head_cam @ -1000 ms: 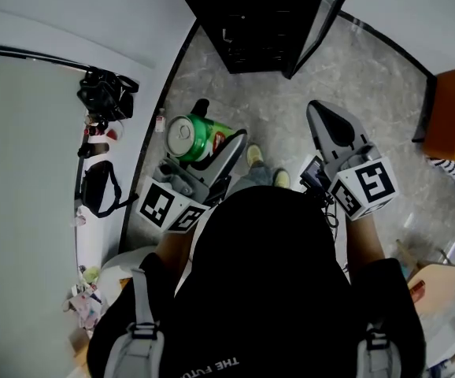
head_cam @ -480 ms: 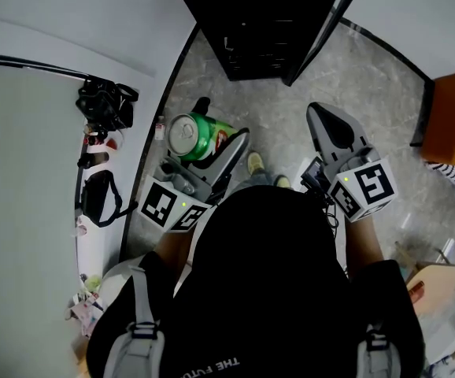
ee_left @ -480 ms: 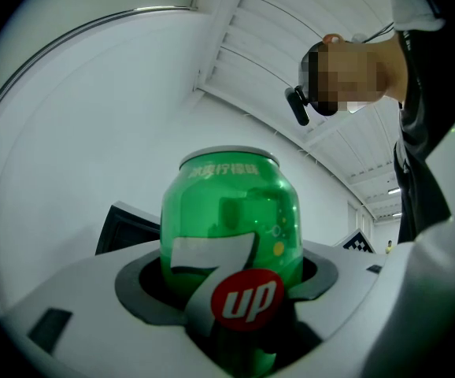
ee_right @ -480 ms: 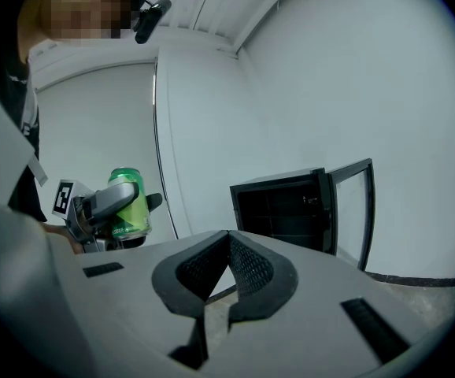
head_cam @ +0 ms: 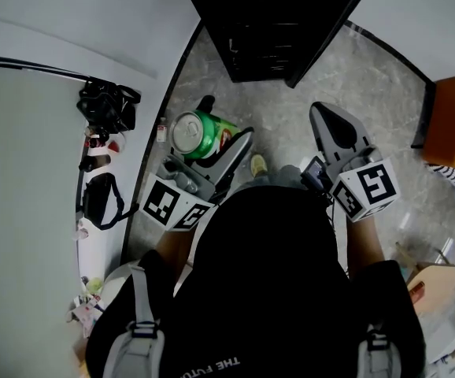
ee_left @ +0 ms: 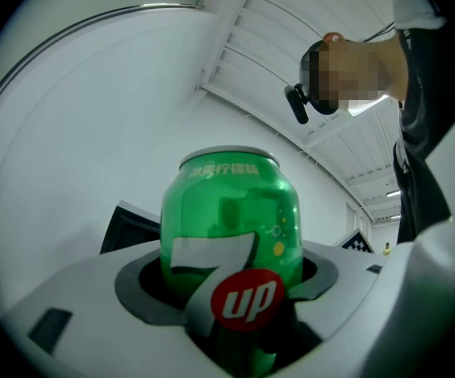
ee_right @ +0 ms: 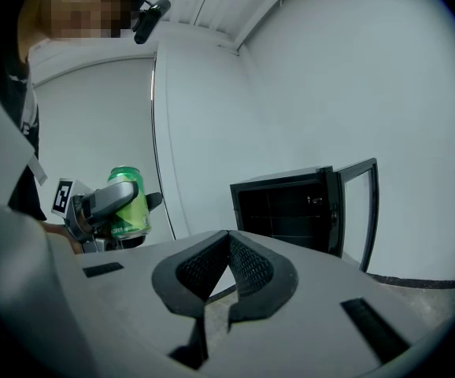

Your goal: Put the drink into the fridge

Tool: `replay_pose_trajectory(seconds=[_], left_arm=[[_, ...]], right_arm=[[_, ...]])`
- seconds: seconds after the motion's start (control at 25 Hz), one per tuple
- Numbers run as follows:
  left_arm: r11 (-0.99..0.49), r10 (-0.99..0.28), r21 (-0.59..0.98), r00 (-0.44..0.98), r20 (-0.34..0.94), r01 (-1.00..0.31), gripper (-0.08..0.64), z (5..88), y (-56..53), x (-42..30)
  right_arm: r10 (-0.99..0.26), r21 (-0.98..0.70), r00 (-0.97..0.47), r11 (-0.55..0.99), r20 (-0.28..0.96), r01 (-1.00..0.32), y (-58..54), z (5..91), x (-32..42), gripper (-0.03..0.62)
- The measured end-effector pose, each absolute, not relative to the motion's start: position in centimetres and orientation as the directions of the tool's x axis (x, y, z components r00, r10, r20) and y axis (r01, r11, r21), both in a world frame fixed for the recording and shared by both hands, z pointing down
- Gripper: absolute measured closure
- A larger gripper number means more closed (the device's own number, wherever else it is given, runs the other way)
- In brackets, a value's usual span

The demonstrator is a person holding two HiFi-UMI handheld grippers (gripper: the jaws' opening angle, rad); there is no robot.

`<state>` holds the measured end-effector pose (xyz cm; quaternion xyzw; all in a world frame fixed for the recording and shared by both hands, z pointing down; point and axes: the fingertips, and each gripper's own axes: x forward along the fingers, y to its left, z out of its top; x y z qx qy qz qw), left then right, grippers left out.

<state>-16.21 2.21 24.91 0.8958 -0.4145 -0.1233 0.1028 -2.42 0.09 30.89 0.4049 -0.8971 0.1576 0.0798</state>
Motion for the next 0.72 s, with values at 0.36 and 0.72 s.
replay_pose_trajectory(seconds=[0.36, 0.72], left_arm=[[-0.633, -0.771, 0.293, 0.62, -0.147, -0.717, 0.218, 24.8, 2.0, -17.6], [-0.637, -0.767, 0.298, 0.625, -0.145, -0.711, 0.218, 25.2, 2.1, -17.8]], right_arm=[[-0.685, -0.204, -0.672, 0.641, 0.281, -0.74, -0.3, 30.9, -4.0, 0.578], [-0.693, -0.202, -0.664, 0.634, 0.279, -0.747, 0.1, 31.2, -3.8, 0.578]])
